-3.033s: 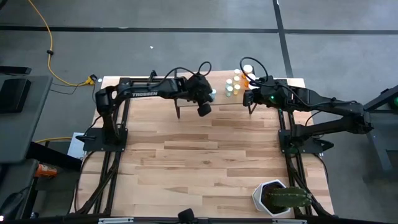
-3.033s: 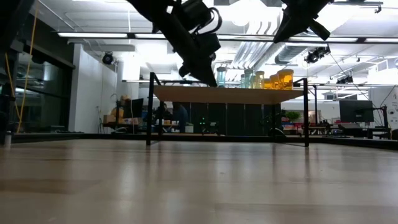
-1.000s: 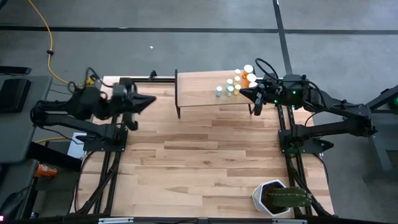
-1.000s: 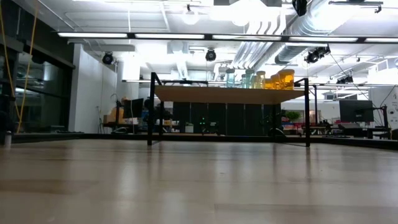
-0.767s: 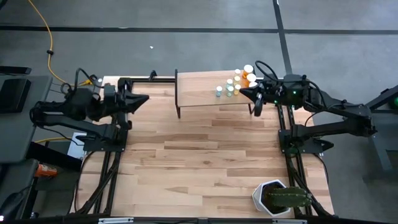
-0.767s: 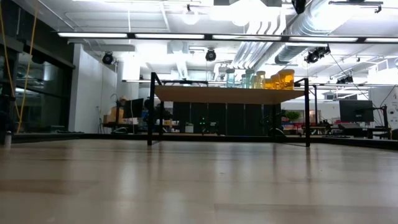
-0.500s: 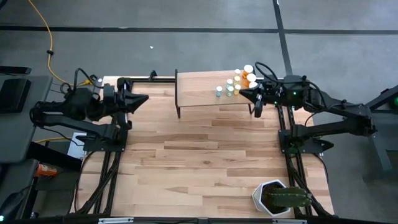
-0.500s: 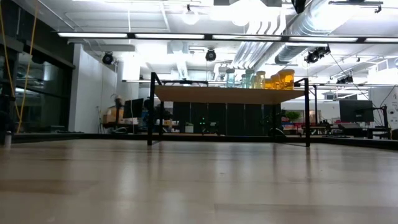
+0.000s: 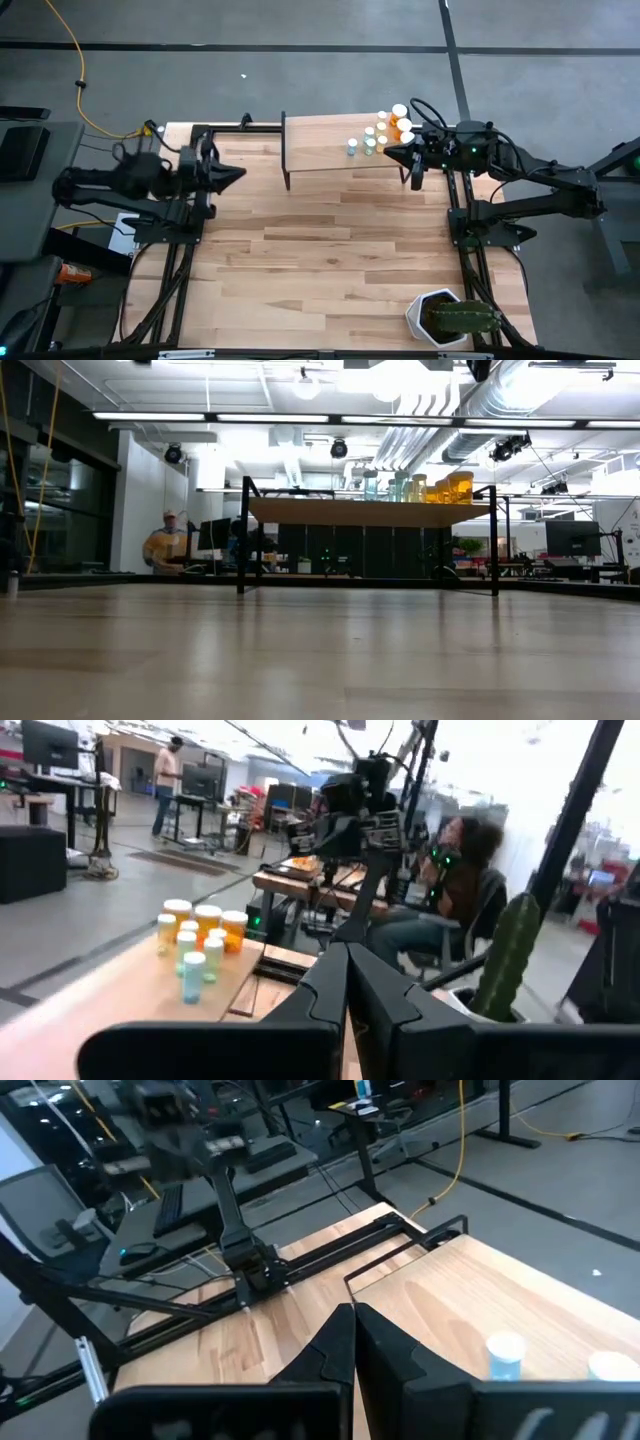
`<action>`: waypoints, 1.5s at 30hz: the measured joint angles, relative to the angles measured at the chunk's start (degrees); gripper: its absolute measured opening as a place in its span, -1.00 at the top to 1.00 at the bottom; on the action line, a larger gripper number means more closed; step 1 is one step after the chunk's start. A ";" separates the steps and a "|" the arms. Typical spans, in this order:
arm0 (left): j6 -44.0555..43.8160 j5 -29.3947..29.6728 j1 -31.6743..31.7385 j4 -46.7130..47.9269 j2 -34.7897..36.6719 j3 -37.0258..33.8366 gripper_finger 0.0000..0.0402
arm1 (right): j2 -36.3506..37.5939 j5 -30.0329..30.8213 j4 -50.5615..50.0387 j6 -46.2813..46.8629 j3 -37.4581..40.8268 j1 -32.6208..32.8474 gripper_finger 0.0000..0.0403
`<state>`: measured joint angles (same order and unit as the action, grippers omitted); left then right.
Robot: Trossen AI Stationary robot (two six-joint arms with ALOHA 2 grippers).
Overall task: Pick and place medicine bottles onto shelf by color
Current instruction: Return to Home Position
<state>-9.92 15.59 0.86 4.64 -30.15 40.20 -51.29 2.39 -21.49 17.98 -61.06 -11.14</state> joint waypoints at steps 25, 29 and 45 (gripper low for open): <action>-9.31 -2.25 4.01 -9.61 29.71 -32.95 1.00 | -0.02 -4.31 -4.41 4.95 0.07 0.00 1.00; -11.10 -1.08 4.01 -11.84 29.86 -38.33 1.00 | -0.02 -6.27 -4.40 5.60 0.07 0.02 1.00; -8.95 -0.20 4.01 -7.55 28.83 -39.55 1.00 | 6.63 -7.10 -17.76 -0.16 0.74 4.83 1.00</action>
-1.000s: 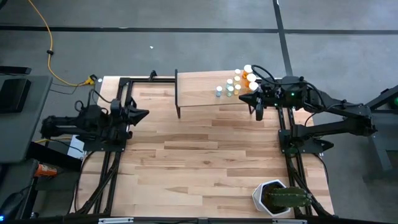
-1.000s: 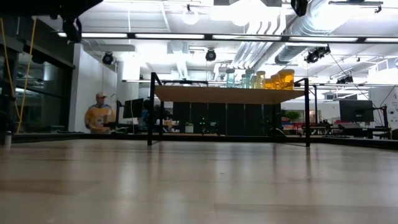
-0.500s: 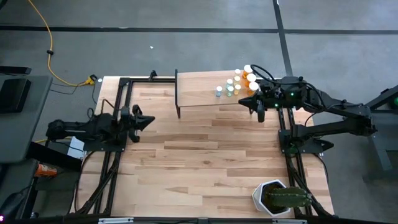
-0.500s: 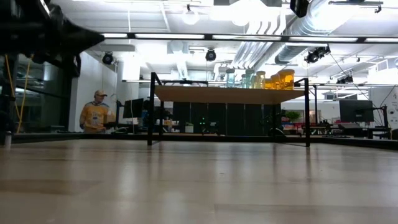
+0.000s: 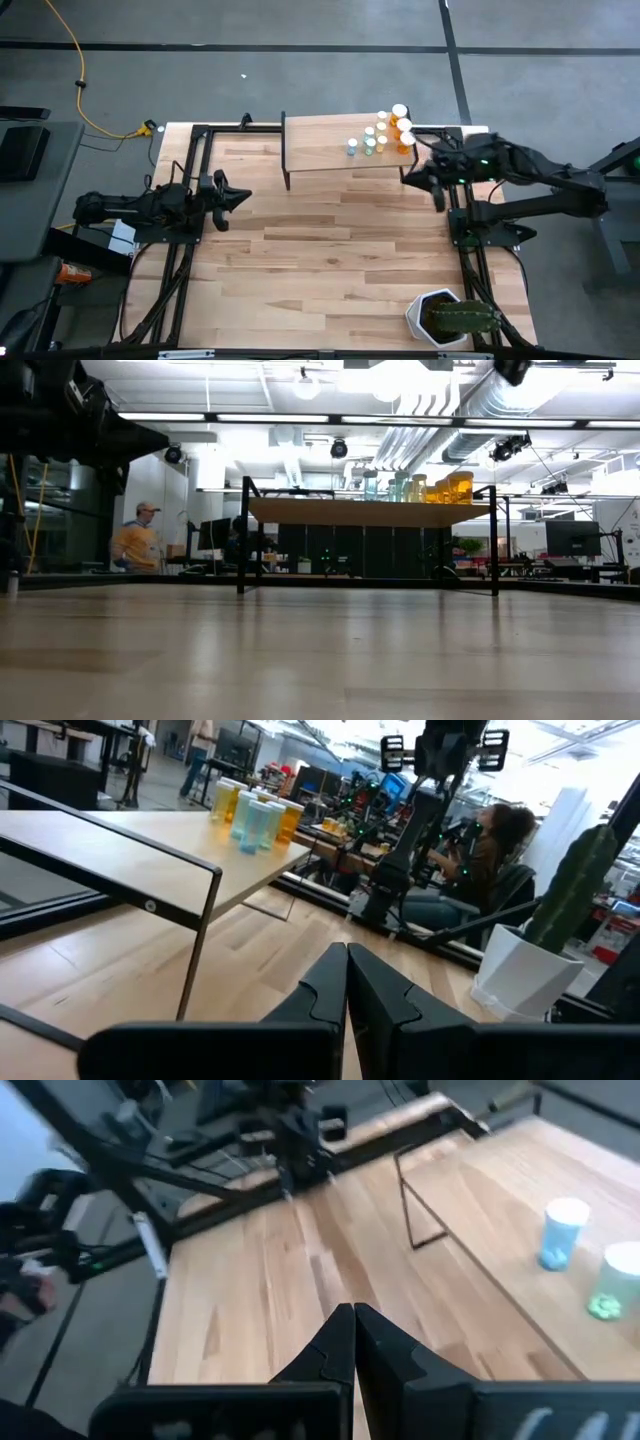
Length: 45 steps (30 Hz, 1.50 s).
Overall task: Pick and place medicine bottles onto shelf by color
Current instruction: Return to Home Position
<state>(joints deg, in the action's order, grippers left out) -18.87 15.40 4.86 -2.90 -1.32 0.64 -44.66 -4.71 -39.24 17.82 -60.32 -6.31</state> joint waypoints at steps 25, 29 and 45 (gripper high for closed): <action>0.00 0.00 0.00 0.05 0.00 0.00 0.98 | 38.58 7.76 49.89 0.16 57.22 5.31 1.00; 0.00 0.00 0.00 0.03 0.00 0.00 0.98 | 42.46 9.98 46.60 -0.22 59.72 5.31 1.00; 0.00 0.05 -0.02 0.03 0.00 0.02 0.98 | 42.40 11.56 41.13 -4.82 59.72 5.29 1.00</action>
